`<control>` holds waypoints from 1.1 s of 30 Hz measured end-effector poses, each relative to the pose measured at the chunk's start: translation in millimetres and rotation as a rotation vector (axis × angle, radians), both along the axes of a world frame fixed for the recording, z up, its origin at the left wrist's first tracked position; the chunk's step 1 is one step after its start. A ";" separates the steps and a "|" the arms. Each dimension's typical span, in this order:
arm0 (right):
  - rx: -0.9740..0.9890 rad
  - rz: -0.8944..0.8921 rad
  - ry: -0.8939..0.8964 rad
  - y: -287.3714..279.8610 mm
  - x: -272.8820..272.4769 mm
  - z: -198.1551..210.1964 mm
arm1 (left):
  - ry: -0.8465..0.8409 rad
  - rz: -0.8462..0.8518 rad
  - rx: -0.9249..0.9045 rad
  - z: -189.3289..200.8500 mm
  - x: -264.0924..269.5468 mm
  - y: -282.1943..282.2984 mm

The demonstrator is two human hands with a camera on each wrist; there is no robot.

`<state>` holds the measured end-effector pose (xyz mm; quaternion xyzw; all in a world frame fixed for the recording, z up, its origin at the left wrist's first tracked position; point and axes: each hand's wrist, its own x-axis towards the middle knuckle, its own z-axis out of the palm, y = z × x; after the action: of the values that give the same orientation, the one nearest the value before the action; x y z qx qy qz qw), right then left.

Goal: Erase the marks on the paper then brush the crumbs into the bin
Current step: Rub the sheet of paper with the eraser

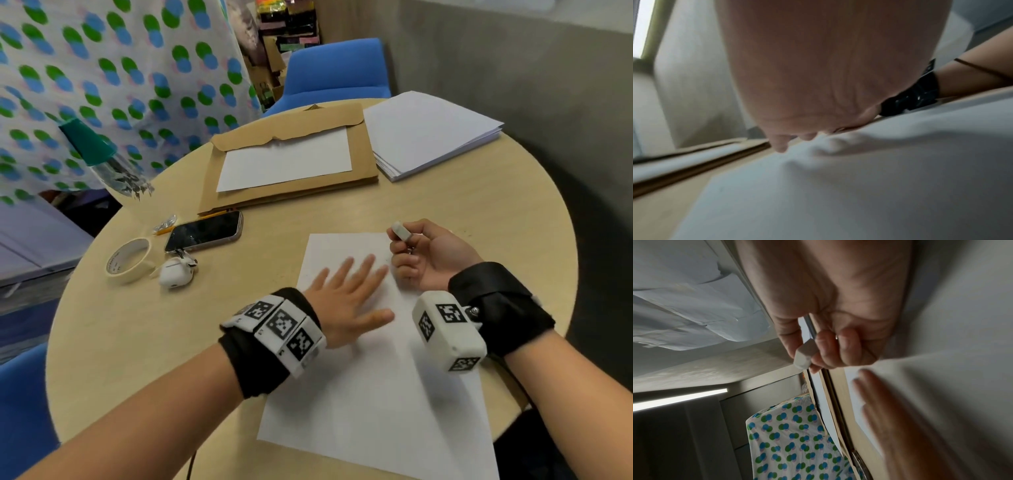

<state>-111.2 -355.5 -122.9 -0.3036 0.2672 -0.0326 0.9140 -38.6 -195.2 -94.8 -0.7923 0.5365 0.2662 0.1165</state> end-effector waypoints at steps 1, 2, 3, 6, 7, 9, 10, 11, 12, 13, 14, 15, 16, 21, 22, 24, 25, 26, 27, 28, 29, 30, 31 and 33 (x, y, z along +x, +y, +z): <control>0.002 0.001 -0.001 0.5 0.1 0.8 | 0.037 -0.036 0.025 -1.6 0.5 -4.2; -0.003 0.002 0.000 0.9 0.1 1.5 | 0.049 -0.036 0.055 -3.0 5.6 -6.0; -0.011 0.005 0.001 1.2 -0.1 1.9 | 0.032 0.002 0.079 -4.5 15.1 -4.5; -0.006 -0.005 0.001 1.6 -1.1 2.9 | -0.161 0.270 0.133 -6.5 52.7 10.0; -0.007 -0.013 0.003 1.7 -0.9 2.8 | -0.239 0.337 0.160 -4.2 61.4 15.0; -0.018 -0.029 0.015 2.3 -0.5 2.4 | -0.302 0.346 0.152 1.3 64.2 18.8; -0.028 -0.035 0.021 2.9 0.0 2.3 | -0.270 0.295 0.107 3.5 59.4 16.7; -0.040 -0.038 0.030 3.6 0.7 2.5 | -0.205 0.222 0.067 5.5 52.7 12.6; -0.052 -0.042 0.043 4.9 1.2 2.7 | -0.126 0.147 0.047 6.4 45.0 7.8; -0.063 -0.048 0.059 6.9 2.0 3.1 | -0.058 0.086 0.050 5.6 39.1 3.8; -0.081 -0.054 0.074 9.2 3.3 3.3 | -0.013 0.050 0.066 4.4 35.1 0.6; -0.114 -0.058 0.089 11.8 4.6 4.1 | 0.010 0.034 0.082 2.8 34.1 -1.5; -0.162 -0.056 0.107 14.7 6.1 5.5 | 0.020 0.031 0.088 1.9 35.2 -2.2; -0.684 0.275 0.210 24.2 10.3 28.4 | 0.054 0.034 0.043 -1.8 41.2 -0.1; -0.869 0.393 0.246 25.6 11.9 35.7 | 0.061 0.036 0.031 -3.1 42.1 0.7; -1.286 0.590 0.310 26.6 18.8 44.1 | 0.070 0.046 0.016 -6.2 43.6 1.8; -1.468 0.664 0.314 28.5 23.1 47.5 | 0.073 0.053 0.008 -8.2 44.8 2.3; -1.620 0.728 0.303 31.6 27.3 50.5 | 0.074 0.056 -0.001 -9.8 46.0 2.6; -1.741 0.789 0.280 35.7 31.2 52.3 | 0.076 0.054 -0.012 -11.7 47.8 2.6; -1.834 0.841 0.256 39.7 34.9 53.0 | 0.076 0.047 -0.023 -12.9 48.9 2.9; -1.904 0.876 0.234 43.3 38.0 52.6 | 0.073 0.040 -0.031 -13.7 49.6 2.8; -1.962 0.892 0.212 46.9 39.5 52.2 | 0.068 0.032 -0.034 -13.8 49.8 3.1; -2.010 0.893 0.194 50.4 39.2 51.0 | 0.062 0.028 -0.037 -14.3 49.4 3.6; -2.074 0.898 0.170 54.9 31.6 49.2 | 0.049 0.021 -0.037 -12.8 47.8 2.4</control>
<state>-79.6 -300.6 -73.6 -0.9844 0.0392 0.1134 0.1291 9.2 -192.8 -107.5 -0.7933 0.5355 0.2768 0.0859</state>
